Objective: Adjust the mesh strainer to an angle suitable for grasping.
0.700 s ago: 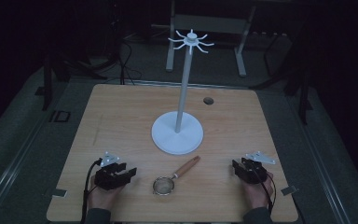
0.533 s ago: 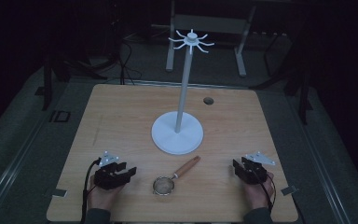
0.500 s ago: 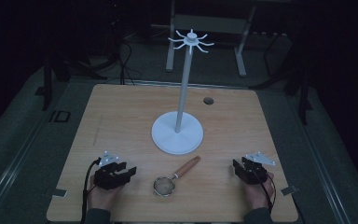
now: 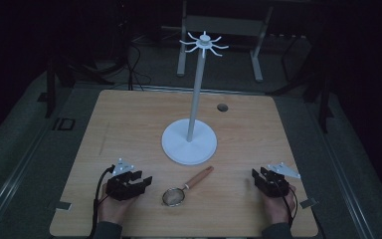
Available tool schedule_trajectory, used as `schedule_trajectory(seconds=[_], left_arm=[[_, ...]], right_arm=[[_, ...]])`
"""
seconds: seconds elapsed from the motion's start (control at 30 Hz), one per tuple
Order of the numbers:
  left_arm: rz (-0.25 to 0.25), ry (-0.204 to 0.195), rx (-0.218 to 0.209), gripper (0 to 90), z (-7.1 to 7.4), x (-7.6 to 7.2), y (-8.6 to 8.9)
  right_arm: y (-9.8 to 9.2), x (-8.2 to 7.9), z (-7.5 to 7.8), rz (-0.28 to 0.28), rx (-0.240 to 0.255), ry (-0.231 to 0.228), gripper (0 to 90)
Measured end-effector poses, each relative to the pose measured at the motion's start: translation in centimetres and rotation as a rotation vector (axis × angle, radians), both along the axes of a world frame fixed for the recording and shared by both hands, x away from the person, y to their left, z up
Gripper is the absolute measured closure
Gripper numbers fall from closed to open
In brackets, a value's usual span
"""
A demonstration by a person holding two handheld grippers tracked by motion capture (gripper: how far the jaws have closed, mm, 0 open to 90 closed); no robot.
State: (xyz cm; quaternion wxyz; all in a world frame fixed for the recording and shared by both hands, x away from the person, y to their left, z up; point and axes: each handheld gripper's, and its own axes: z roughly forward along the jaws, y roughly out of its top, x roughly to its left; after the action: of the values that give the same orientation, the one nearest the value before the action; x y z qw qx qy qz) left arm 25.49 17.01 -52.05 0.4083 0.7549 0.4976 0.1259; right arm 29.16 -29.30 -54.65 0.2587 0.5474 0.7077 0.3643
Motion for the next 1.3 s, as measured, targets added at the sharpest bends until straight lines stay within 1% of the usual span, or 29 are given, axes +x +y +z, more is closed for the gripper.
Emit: schedule_trajectory(seconds=[0.1,0.27,0.37,0.43,0.47,0.5,0.77,0.8,0.83,0.87,1.0,1.1,1.3], left_arm=[[-0.011,-0.003,0.001,52.9,0.4,0.3,-0.7],[-0.041,0.002,0.018,55.5,1.1,1.0,-2.2],[-0.065,0.000,0.029,56.3,1.6,1.3,-3.2],[-0.073,0.003,0.029,56.9,1.7,1.4,-3.5],[-0.089,0.005,0.031,56.9,2.0,1.6,-3.9],[-0.091,0.006,0.031,57.8,2.0,1.6,-4.1],[-0.163,0.031,0.058,64.9,2.7,2.3,-5.9],[-0.163,0.031,0.058,65.4,2.7,2.3,-5.9],[-0.180,0.041,0.066,65.4,2.7,2.5,-6.5],[-0.187,0.045,0.070,66.0,2.7,2.6,-6.7],[-0.209,0.057,0.080,66.3,2.7,2.9,-7.6],[-0.229,0.067,0.096,66.1,2.8,3.1,-8.2],[-0.256,0.092,0.122,67.1,2.8,3.6,-9.2]], right_arm=[[0.1,-0.2,0.2,0.001,-0.026,-0.009,61.5],[0.2,-0.3,0.3,0.005,-0.032,-0.015,61.3],[0.2,-0.3,0.2,0.006,-0.035,-0.013,59.3],[0.2,-0.3,0.2,0.005,-0.037,-0.011,59.1],[0.1,-0.3,0.1,0.004,-0.038,-0.008,58.8],[0.1,-0.3,0.1,0.004,-0.038,-0.007,58.4],[0.2,-0.3,0.0,0.002,-0.049,-0.003,56.3],[0.2,-0.3,0.0,0.002,-0.049,-0.003,56.3],[0.1,-0.3,0.0,0.002,-0.049,-0.004,56.2],[0.1,-0.3,0.0,0.002,-0.050,-0.004,55.8],[-0.1,-0.3,0.1,0.004,-0.028,0.004,55.4],[-0.2,-0.3,0.1,0.000,-0.017,0.005,55.2],[-0.4,-0.3,0.1,-0.004,-0.014,0.009,54.5]])
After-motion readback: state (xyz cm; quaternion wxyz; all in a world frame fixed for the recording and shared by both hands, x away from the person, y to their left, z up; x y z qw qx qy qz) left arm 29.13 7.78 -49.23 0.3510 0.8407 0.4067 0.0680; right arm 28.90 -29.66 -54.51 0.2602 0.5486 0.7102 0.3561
